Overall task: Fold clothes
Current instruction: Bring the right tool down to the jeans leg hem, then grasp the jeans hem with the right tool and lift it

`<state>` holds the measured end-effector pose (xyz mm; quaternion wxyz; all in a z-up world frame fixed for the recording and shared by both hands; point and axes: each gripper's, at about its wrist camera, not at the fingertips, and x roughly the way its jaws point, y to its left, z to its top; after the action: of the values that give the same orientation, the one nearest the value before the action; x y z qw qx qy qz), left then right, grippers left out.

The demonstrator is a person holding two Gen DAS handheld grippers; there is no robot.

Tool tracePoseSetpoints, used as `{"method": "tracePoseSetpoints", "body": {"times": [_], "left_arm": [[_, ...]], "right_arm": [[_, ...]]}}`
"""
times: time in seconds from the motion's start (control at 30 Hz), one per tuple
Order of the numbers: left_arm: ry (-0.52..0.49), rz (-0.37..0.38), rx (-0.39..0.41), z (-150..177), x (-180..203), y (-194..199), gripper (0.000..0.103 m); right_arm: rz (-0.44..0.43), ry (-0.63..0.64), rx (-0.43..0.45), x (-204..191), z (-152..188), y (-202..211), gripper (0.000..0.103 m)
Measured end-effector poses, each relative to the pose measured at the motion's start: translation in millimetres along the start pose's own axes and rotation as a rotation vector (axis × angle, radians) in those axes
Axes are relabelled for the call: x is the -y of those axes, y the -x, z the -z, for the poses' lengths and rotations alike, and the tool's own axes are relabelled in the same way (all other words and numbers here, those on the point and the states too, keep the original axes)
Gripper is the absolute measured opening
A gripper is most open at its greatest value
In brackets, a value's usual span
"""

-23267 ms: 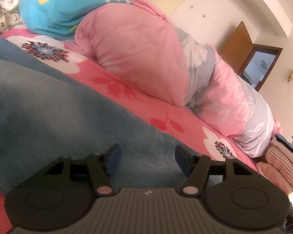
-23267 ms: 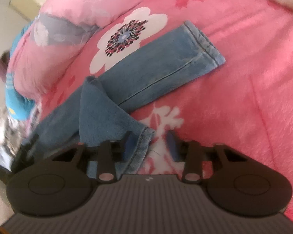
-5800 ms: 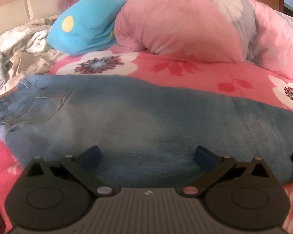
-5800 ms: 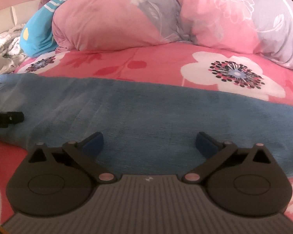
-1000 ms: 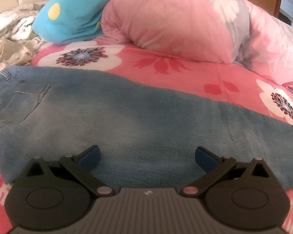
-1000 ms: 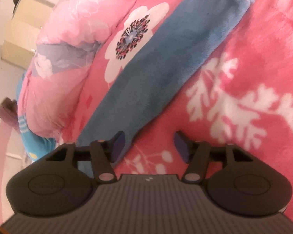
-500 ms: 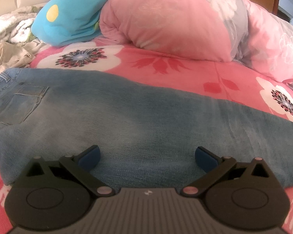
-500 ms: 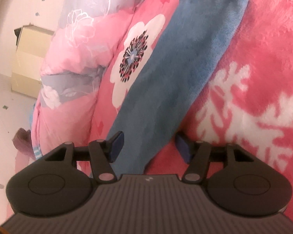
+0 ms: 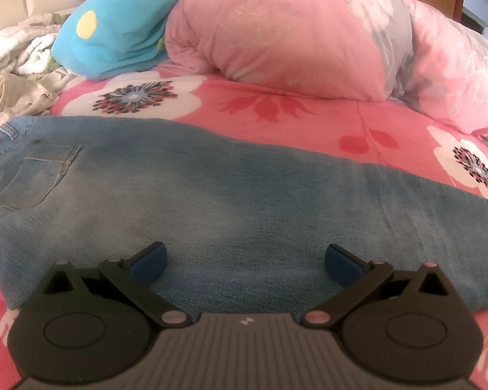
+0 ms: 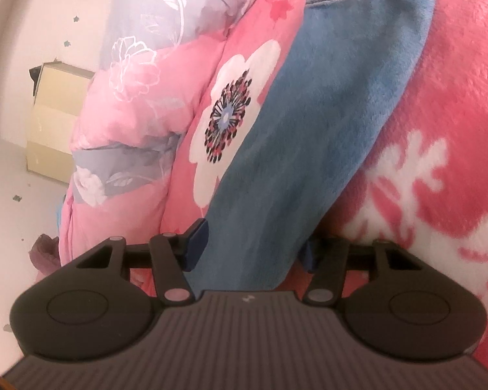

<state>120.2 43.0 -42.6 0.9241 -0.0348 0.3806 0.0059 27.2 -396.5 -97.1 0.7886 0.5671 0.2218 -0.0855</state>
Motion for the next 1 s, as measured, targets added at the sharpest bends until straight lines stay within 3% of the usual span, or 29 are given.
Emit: {"method": "tracePoseSetpoints", "body": {"times": [0.1,0.17,0.2,0.53,0.8,1.0], "left_arm": [[-0.003,0.000,0.004,0.7,0.2,-0.2,0.103],[-0.004,0.000,0.006,1.1,0.2,-0.2,0.103],[-0.004,0.002,0.008,1.3,-0.1,-0.4,0.103],[0.029,0.054,0.034,2.8,-9.8,1.5,0.103],[0.016,0.056,0.044,4.6,-9.5,0.2,0.103],[0.013,0.073,0.055,6.6,-11.7,0.9,0.103]], "right_arm": [[0.009,-0.012,0.007,5.1,-3.1,-1.5,0.035],[0.011,-0.041,0.008,12.7,-6.3,-3.3,0.010],[0.009,-0.062,0.006,17.7,-8.1,-4.5,0.008],[-0.052,0.007,0.032,-7.4,-11.9,-1.6,0.007],[-0.165,0.199,0.048,-76.5,-7.3,3.3,0.006],[-0.271,0.350,0.011,-136.7,6.2,-2.7,0.006]]}}
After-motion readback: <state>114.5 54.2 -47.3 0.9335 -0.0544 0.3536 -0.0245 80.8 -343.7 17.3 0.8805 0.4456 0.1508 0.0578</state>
